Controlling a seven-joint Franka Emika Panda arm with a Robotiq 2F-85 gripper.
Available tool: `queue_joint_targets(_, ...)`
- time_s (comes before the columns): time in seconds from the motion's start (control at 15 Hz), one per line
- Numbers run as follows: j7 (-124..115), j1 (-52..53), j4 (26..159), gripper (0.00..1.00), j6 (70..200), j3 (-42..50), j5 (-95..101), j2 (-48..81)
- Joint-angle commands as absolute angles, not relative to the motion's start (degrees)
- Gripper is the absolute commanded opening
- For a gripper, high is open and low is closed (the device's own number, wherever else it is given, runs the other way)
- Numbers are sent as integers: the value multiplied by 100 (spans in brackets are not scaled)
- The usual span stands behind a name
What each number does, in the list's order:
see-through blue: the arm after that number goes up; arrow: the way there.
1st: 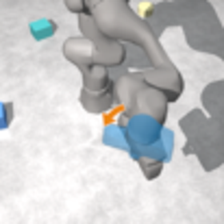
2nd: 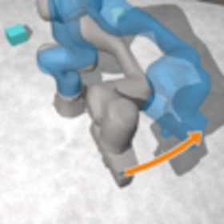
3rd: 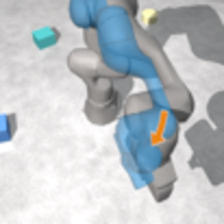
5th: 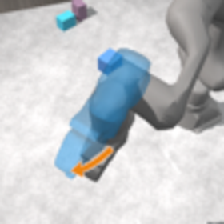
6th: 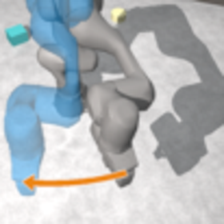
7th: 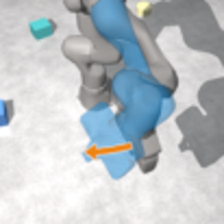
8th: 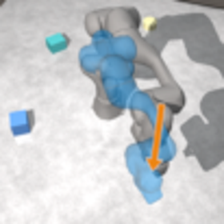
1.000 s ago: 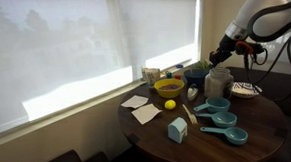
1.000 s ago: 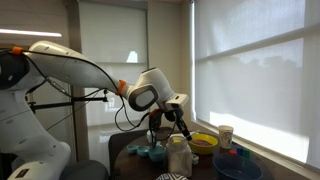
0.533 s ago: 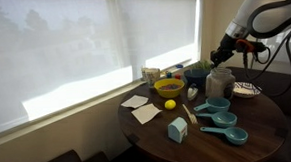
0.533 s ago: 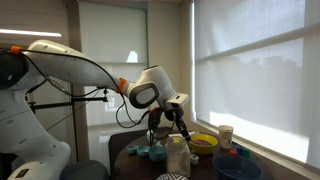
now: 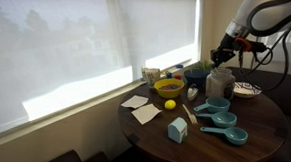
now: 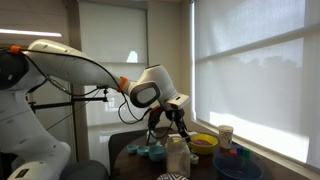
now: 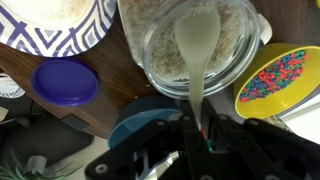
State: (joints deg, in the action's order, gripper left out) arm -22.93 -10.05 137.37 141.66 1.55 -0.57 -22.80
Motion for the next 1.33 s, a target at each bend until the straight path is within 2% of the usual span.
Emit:
queue_joint_targets(0.0, -2481, -1084, 13507, 3, 13757, 224, -244, -2157)
queue_joint_targets(0.67, -2686, -1176, 13131, 3, 13272, 491, -578, -2156)
queue_joint_targets(1.27, -3027, -1105, 12968, 3, 13008, 338, -684, -2309)
